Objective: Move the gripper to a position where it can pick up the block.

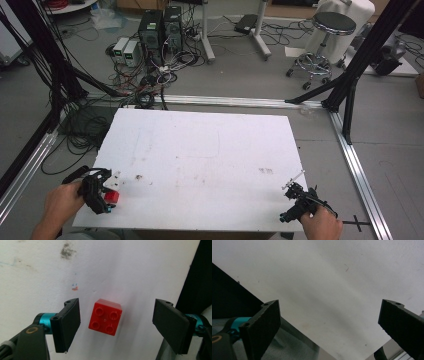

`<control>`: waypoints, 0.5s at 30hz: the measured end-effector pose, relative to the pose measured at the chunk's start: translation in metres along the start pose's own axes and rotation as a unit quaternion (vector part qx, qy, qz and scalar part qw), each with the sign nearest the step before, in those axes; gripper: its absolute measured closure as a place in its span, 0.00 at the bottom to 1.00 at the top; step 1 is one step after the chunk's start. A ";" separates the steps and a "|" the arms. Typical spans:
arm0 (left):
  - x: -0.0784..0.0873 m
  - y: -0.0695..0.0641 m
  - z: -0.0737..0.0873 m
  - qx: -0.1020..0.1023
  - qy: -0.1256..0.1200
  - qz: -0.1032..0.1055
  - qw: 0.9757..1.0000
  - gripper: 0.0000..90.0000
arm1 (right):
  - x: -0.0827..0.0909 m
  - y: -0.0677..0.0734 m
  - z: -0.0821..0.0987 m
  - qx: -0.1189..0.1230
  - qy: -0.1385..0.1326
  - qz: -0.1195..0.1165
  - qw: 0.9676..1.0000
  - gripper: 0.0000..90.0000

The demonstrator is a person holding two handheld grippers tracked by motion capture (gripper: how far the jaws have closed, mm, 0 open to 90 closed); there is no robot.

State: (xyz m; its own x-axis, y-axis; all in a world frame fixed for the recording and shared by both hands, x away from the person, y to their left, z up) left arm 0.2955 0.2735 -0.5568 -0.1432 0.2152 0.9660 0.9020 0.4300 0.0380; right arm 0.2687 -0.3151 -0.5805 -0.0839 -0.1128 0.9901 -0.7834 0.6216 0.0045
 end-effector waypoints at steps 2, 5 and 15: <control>0.000 0.002 0.002 -0.007 -0.010 0.004 1.000 0.25 | 0.000 0.000 0.000 0.001 0.000 0.000 1.000 0.04; 0.001 0.005 0.005 -0.023 -0.014 0.010 1.000 0.25 | 0.001 0.001 0.000 -0.002 0.000 -0.002 1.000 0.04; 0.002 0.011 0.009 -0.067 -0.003 0.028 0.997 0.25 | -0.001 0.002 -0.001 0.002 0.000 -0.003 1.000 0.04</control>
State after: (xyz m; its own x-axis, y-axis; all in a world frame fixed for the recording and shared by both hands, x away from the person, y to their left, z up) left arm 0.3009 0.2868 -0.5570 -0.0932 0.2418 0.9658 0.9548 0.2968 0.0178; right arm 0.2674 -0.3131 -0.5811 -0.0802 -0.1164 0.9900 -0.7859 0.6183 0.0090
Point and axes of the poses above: each handheld gripper's, and its own axes: x roughly backward along the jaws, z roughly out of its underside, y roughly to its left, the point moved 8 cm from there along -x, roughly forward along the jaws, and after that the axes turned 13 degrees about x, right-handed, at the moved point
